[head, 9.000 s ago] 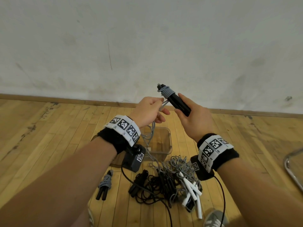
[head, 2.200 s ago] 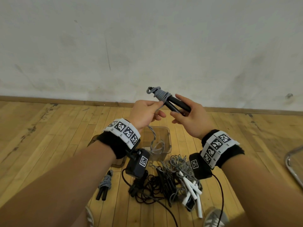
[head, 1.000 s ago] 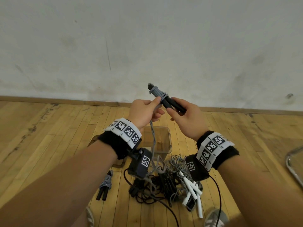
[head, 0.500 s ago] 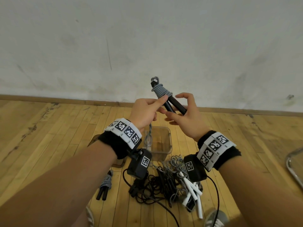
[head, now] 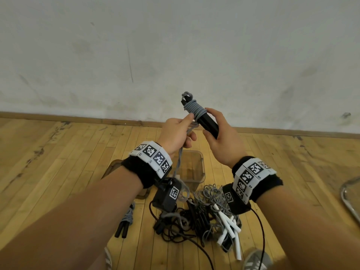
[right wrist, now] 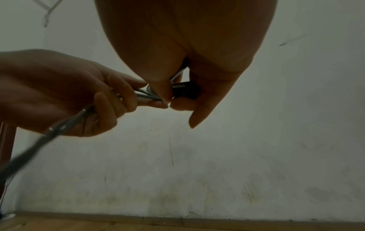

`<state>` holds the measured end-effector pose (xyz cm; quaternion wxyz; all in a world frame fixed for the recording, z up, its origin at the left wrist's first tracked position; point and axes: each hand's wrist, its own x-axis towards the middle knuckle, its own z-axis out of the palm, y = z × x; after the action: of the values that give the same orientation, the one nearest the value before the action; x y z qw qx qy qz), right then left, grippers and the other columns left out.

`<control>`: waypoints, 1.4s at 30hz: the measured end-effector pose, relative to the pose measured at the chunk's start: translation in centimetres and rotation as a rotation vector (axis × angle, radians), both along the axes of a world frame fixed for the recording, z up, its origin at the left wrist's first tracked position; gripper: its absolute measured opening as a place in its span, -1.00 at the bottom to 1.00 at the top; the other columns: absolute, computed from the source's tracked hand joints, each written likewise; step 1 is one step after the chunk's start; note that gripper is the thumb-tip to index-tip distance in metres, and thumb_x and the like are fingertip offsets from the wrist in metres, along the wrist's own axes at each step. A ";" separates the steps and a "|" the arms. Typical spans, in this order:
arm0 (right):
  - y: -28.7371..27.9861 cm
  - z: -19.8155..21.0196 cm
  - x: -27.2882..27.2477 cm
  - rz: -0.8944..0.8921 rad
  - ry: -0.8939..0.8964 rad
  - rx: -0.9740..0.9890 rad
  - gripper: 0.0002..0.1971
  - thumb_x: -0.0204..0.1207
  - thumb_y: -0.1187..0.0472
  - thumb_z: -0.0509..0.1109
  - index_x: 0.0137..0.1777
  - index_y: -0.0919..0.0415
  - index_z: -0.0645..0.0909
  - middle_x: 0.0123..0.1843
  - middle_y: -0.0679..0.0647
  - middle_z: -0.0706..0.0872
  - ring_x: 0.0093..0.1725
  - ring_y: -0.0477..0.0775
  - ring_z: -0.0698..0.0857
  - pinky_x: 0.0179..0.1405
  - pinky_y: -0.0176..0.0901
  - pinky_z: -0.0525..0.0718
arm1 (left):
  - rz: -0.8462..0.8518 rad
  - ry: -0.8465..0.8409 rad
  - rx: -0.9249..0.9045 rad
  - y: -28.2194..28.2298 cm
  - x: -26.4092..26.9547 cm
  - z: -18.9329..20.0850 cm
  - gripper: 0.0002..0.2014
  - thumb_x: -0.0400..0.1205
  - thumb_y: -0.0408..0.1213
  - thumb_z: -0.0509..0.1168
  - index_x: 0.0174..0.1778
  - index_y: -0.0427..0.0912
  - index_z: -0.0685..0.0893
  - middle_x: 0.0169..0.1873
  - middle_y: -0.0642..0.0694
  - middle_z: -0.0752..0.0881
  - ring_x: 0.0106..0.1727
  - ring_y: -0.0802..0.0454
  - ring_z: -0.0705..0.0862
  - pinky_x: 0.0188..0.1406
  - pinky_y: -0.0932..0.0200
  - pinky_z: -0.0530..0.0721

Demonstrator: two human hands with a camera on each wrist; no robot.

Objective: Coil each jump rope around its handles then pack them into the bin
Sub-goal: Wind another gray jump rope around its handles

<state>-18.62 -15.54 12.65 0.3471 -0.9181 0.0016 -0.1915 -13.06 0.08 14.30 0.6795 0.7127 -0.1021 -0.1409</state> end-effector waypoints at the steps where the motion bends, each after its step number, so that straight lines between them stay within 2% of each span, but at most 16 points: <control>1: 0.0 0.0 0.0 -0.018 0.006 -0.029 -0.42 0.70 0.22 0.33 0.64 -0.19 0.26 -0.11 -0.02 0.73 -0.31 -0.07 0.69 -0.41 -0.13 0.58 | -0.003 0.004 -0.001 0.0 0.0 0.0 -0.56 0.83 0.02 0.16 0.11 -0.26 0.80 -0.53 -0.07 0.70 -0.66 0.10 0.50 -0.51 0.20 0.58; 5: 0.6 0.2 -0.2 -0.023 0.030 -0.046 -0.54 0.75 0.08 0.23 0.62 -0.15 0.30 -0.17 -0.09 0.71 -0.31 -0.07 0.68 -0.38 -0.11 0.52 | -0.014 0.009 -0.006 0.0 0.0 -0.1 -0.55 0.81 0.09 0.19 0.08 -0.22 0.81 -0.49 -0.11 0.73 -0.66 0.09 0.45 -0.47 0.16 0.50; 8: 1.3 0.1 -0.3 0.065 0.048 0.004 -0.48 0.78 -0.13 -0.06 0.74 -0.16 0.21 0.18 0.04 0.74 0.11 0.02 0.68 0.04 0.05 0.64 | 0.031 -0.014 0.001 0.3 0.0 0.0 -0.50 0.69 0.22 0.31 0.00 -0.19 0.86 -0.47 -0.09 0.74 -0.62 0.09 0.46 -0.50 0.21 0.48; 10: 1.4 -0.1 -0.2 0.110 0.059 0.010 -0.43 0.77 -0.15 -0.10 0.77 -0.17 0.16 0.22 0.09 0.71 0.15 0.02 0.63 0.15 0.10 0.62 | 0.051 -0.036 0.028 0.5 0.0 0.0 -0.51 0.66 0.25 0.34 -0.05 -0.14 0.88 -0.48 -0.05 0.72 -0.60 0.10 0.46 -0.51 0.25 0.47; 12: 1.3 0.2 -0.3 0.146 0.054 0.150 -0.52 0.81 -0.10 0.07 0.71 -0.17 0.32 0.06 0.12 0.73 -0.07 0.00 0.66 0.02 0.18 0.71 | 0.031 -0.041 0.021 0.6 0.1 0.0 -0.51 0.69 0.21 0.32 -0.06 -0.18 0.88 -0.48 -0.05 0.69 -0.61 0.11 0.44 -0.48 0.20 0.44; 15: 1.1 1.2 -0.6 0.115 0.085 0.589 -0.57 0.70 0.08 0.42 0.55 -0.09 0.52 -0.07 0.11 0.74 -0.28 -0.04 0.70 -0.11 0.06 0.83 | -0.003 -0.035 -0.064 0.6 0.4 0.1 -0.39 0.74 0.14 0.29 0.03 -0.48 0.80 -0.46 -0.12 0.64 -0.63 0.11 0.39 -0.46 0.15 0.42; 18: 1.1 1.8 -1.0 0.146 0.235 0.780 -0.62 0.67 0.07 0.45 0.46 0.03 0.58 -0.19 0.13 0.80 -0.30 0.11 0.76 -0.11 0.06 0.82 | -0.042 -0.073 -0.078 0.4 0.1 0.4 -0.36 0.75 0.13 0.28 -0.08 -0.55 0.75 -0.46 -0.13 0.64 -0.56 0.08 0.48 -0.40 0.17 0.53; 21: 1.0 1.8 -1.0 0.160 0.235 0.749 -0.76 0.70 0.12 0.40 0.29 0.19 0.68 -0.17 0.17 0.83 -0.26 0.11 0.81 -0.04 0.04 0.84 | -0.075 -0.022 -0.060 0.5 0.1 0.4 -0.38 0.73 0.16 0.29 -0.02 -0.46 0.78 -0.49 -0.05 0.68 -0.45 0.09 0.59 -0.26 0.17 0.64; 23: 0.6 1.9 -1.0 0.138 0.172 0.716 -0.74 0.69 0.20 0.43 0.34 0.22 0.68 -0.13 0.20 0.84 -0.23 0.10 0.84 -0.05 -0.02 0.85 | -0.108 0.008 -0.017 0.5 0.0 0.3 -0.44 0.71 0.18 0.31 0.10 -0.35 0.81 -0.43 -0.04 0.76 -0.45 0.12 0.62 -0.28 0.21 0.69; 26: 0.0 2.0 -1.0 0.127 0.103 0.622 -0.66 0.65 0.28 0.47 0.41 0.20 0.65 0.00 0.11 0.86 -0.12 0.02 0.86 -0.09 -0.17 0.81 | -0.161 -0.012 0.027 0.5 -0.3 0.1 -0.65 0.66 0.03 0.46 0.09 -0.22 0.83 -0.28 -0.10 0.86 -0.51 0.15 0.59 -0.38 0.23 0.65; 29: -0.4 1.5 -0.8 0.082 0.042 0.457 -0.54 0.61 0.15 0.54 0.49 0.11 0.62 0.24 -0.03 0.82 0.17 -0.04 0.82 0.20 0.04 0.80 | -0.192 0.000 0.017 0.5 -0.3 0.0 -0.76 0.70 -0.12 0.44 0.17 -0.18 0.82 -0.14 -0.12 0.89 -0.54 0.15 0.56 -0.42 0.26 0.64; 32: -1.0 1.1 -0.5 0.017 -0.007 0.377 -0.43 0.58 0.15 0.55 0.58 0.10 0.53 0.31 -0.07 0.77 0.12 -0.06 0.83 0.24 0.12 0.79 | -0.165 0.054 -0.017 0.6 0.0 0.0 -0.77 0.74 -0.21 0.39 0.25 -0.21 0.79 -0.08 -0.11 0.89 -0.48 0.15 0.64 -0.40 0.26 0.69; 36: -1.8 0.6 -0.3 -0.056 0.004 0.296 -0.31 0.55 0.15 0.58 0.66 -0.01 0.43 0.41 -0.07 0.72 0.23 -0.01 0.80 0.33 0.13 0.75 | -0.090 0.046 -0.011 0.6 0.1 -0.2 -0.84 0.73 -0.32 0.39 0.18 -0.18 0.79 -0.23 -0.03 0.82 -0.50 0.19 0.55 -0.58 0.37 0.44; 38: -1.8 0.4 -0.1 -0.091 0.016 0.238 -0.28 0.55 0.12 0.57 0.69 -0.03 0.39 0.41 -0.05 0.73 0.20 0.00 0.81 0.31 0.11 0.75 | -0.059 0.052 -0.045 0.3 0.0 -0.2 -0.85 0.73 -0.35 0.37 0.16 -0.22 0.80 -0.27 -0.02 0.80 -0.53 0.19 0.51 -0.61 0.37 0.39; 40: -1.6 0.4 -0.1 -0.120 0.002 0.152 -0.28 0.57 0.11 0.54 0.70 -0.05 0.37 0.36 -0.06 0.76 0.11 -0.04 0.83 0.21 -0.16 0.75 | -0.034 0.068 -0.079 0.1 -0.2 0.0 -0.86 0.74 -0.35 0.36 0.13 -0.25 0.80 -0.28 -0.03 0.80 -0.55 0.20 0.49 -0.61 0.37 0.39; 42: -1.2 0.5 -0.2 -0.157 -0.022 0.036 -0.31 0.60 0.12 0.52 0.70 -0.09 0.37 0.30 -0.07 0.79 0.08 -0.08 0.81 -0.05 -0.61 0.54 | -0.012 0.084 -0.097 -0.2 -0.4 0.3 -0.83 0.73 -0.30 0.37 0.11 -0.30 0.81 -0.27 -0.05 0.80 -0.56 0.20 0.48 -0.62 0.37 0.38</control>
<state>-18.86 -16.77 13.20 0.3474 -0.9067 0.0730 -0.2280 -13.50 -0.11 14.56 0.7161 0.6718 -0.0844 -0.1696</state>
